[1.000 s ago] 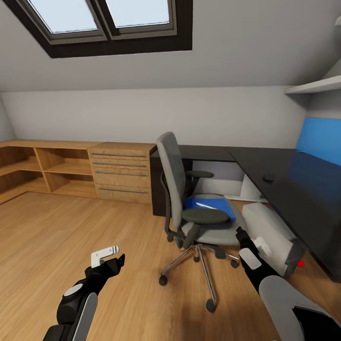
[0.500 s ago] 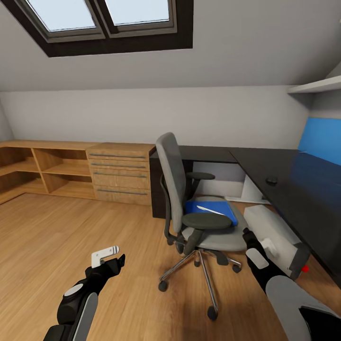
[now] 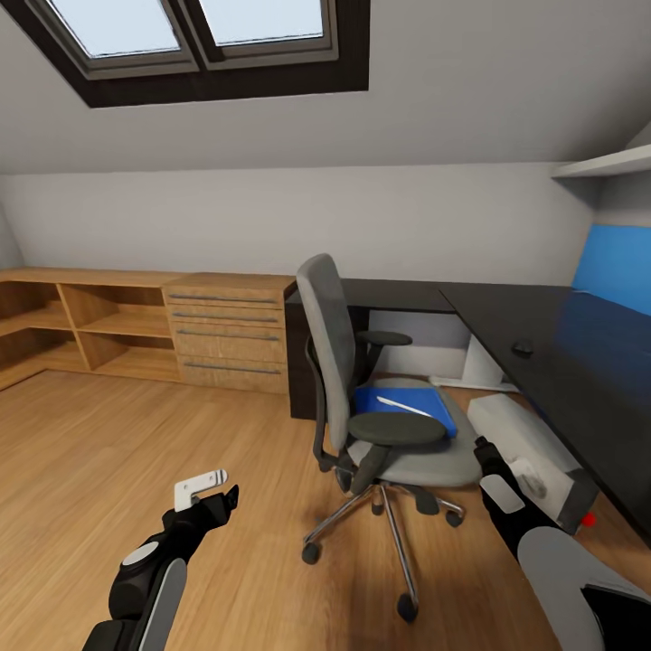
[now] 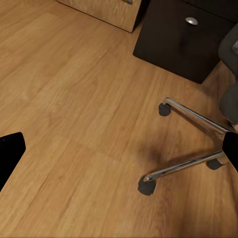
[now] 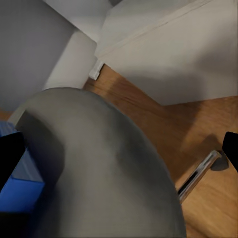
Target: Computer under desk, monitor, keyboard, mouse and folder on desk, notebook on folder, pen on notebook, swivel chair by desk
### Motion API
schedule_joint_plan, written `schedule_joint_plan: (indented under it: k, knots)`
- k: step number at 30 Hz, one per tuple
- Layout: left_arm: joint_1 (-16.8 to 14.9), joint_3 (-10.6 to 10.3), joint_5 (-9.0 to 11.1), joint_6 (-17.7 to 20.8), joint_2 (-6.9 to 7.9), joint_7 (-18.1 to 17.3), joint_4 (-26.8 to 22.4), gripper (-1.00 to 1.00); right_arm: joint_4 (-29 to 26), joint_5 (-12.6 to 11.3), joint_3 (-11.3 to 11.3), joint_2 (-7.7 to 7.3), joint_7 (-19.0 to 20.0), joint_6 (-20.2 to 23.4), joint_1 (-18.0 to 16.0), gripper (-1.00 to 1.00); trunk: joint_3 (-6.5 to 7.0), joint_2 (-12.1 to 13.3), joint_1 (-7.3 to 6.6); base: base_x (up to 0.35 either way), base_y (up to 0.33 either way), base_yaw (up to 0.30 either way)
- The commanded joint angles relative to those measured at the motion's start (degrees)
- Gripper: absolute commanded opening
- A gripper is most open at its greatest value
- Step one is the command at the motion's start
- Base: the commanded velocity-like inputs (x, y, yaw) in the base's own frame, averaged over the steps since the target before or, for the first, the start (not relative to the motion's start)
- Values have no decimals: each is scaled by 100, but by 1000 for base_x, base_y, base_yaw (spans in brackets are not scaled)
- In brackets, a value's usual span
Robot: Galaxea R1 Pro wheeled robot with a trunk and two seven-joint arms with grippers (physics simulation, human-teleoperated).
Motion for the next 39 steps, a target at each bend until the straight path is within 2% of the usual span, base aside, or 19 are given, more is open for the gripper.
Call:
schedule_joint_plan:
  k: [1, 7, 13, 17, 18, 19, 27, 30, 32, 39]
  knots:
    - [-4, 1, 61, 21, -4, 42, -7, 100, -1, -64, -12, -24, -7, -20, -3, 100, -6, -3, -1, 27, 0, 0]
    - [-4, -3, 62, 17, -6, 42, -7, 100, 7, -73, -165, -102, -8, 0, -3, 100, -6, -3, -1, 164, 0, 0]
    - [-4, -4, 62, 16, -6, 41, -7, 100, 8, -80, -200, -106, -8, 52, -3, 100, -6, -3, -1, 109, 0, 0]
    - [-4, -6, 62, 16, -7, 41, -7, 100, 22, -80, -230, -108, -8, 310, -3, 100, -6, -3, -1, 216, 0, 0]
    - [-4, -7, 62, 16, -7, 38, -7, 100, 25, -80, -368, -111, -8, 529, -3, 100, -6, -3, -1, 110, 0, 0]
    - [-4, -8, 62, 16, -7, 40, -7, 100, 25, -80, -413, -112, -7, 588, -3, 100, -6, -3, -1, 183, 0, 0]
    - [-4, -11, 62, 11, -7, 34, -7, 100, 34, -81, -506, -170, -16, 787, -3, 100, -6, -3, -1, 218, 0, 0]
    - [-4, -11, 62, 15, -7, 32, -7, 100, 34, -81, -645, -207, -17, 948, -3, 100, -6, -3, -1, 229, 0, 0]
    - [-4, -11, 62, 16, -7, 28, -7, 100, 34, -81, -734, -215, -17, 1095, -3, 100, -6, -3, -1, 65, 0, 0]
    - [-4, -11, 62, 24, -7, 32, -7, 100, 34, -81, -788, -216, -22, 1225, -3, 100, -6, -3, -1, 8, 0, 0]
